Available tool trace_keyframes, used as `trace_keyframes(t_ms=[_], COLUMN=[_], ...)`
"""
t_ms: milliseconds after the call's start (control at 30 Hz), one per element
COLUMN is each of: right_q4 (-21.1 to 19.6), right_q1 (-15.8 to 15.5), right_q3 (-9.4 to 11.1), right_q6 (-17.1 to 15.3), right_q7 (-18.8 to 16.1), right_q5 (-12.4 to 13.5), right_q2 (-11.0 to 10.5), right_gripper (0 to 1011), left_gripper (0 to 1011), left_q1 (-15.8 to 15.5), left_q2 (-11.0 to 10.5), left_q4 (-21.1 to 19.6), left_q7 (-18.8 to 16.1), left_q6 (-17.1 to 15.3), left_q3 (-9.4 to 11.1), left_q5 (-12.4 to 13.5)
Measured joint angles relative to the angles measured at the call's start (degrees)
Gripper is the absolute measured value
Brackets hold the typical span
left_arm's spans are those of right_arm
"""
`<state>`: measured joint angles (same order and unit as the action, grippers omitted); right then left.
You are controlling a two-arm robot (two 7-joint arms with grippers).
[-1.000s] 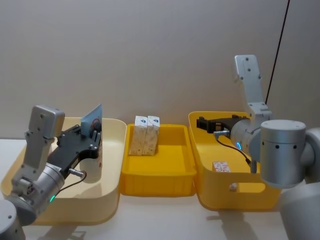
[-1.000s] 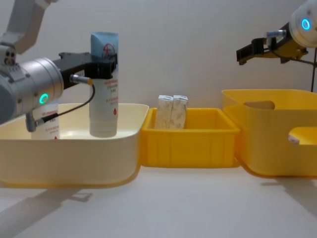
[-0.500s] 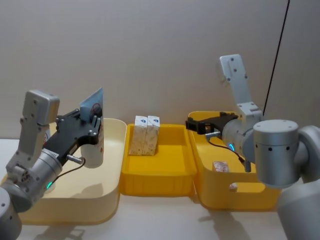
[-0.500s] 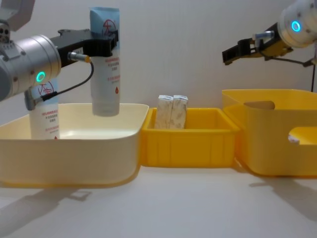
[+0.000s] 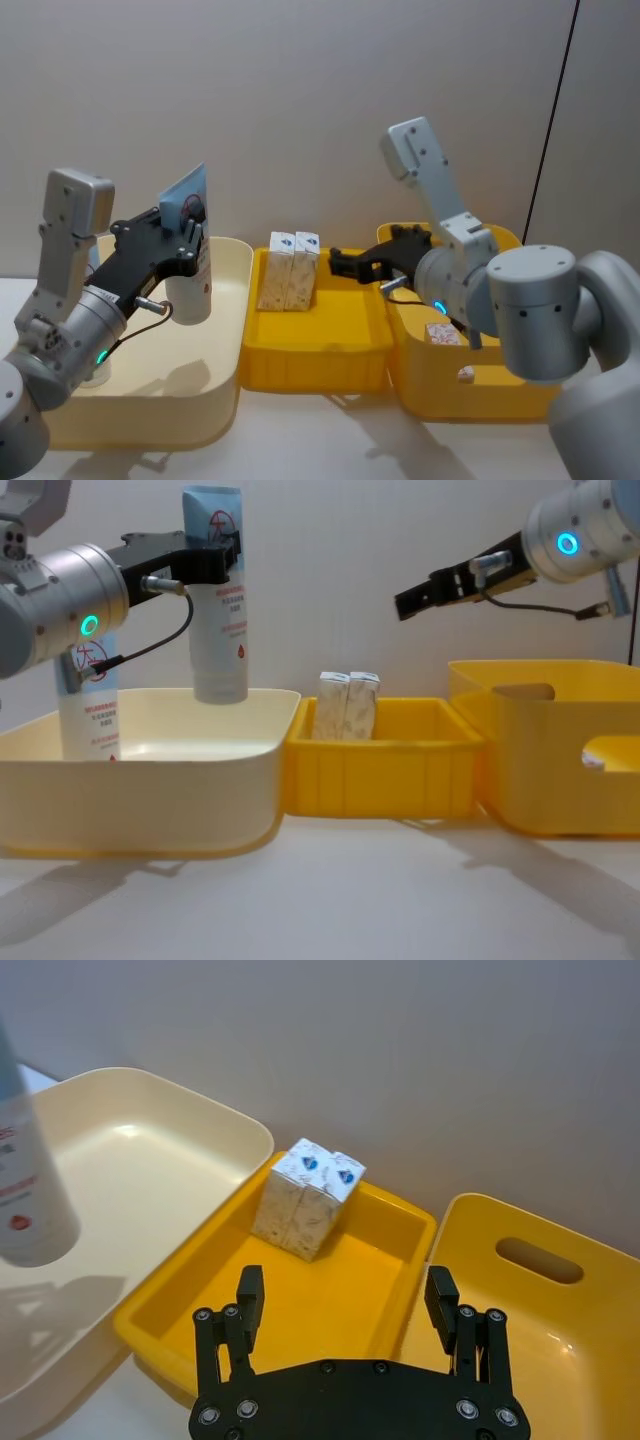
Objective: Bimanual collaborative sorting of washing and personal care products
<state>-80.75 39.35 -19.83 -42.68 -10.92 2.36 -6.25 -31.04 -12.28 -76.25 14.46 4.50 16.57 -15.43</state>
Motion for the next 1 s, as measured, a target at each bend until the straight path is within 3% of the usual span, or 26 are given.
trace_keyframes(t_ms=[300,533,1000], right_q4=[0.5,1.2,2.1], right_q1=[0.9,1.5,0.9], right_q3=[-4.2,-5.6,-4.1], right_q6=[3.1,4.9,6.5], right_q7=[-6.8,-9.7,-7.7], right_q5=[-0.3,-0.3,-0.1], right_q2=[-2.2,-3.0,-0.3], right_gripper=[1001,1001,1001], left_gripper=[191,191,190], left_q1=[-1.1,-1.4,-0.9], left_q2=[1.0,1.6,2.3], left_q4=[1.5,1.6,-0.2], left_q7=[0.5,0.6,0.1], left_q6=[0.3,0.3,0.4], left_q3=[-0.1,-0.1,-0.7], left_q5=[0.1,0.6,1.6])
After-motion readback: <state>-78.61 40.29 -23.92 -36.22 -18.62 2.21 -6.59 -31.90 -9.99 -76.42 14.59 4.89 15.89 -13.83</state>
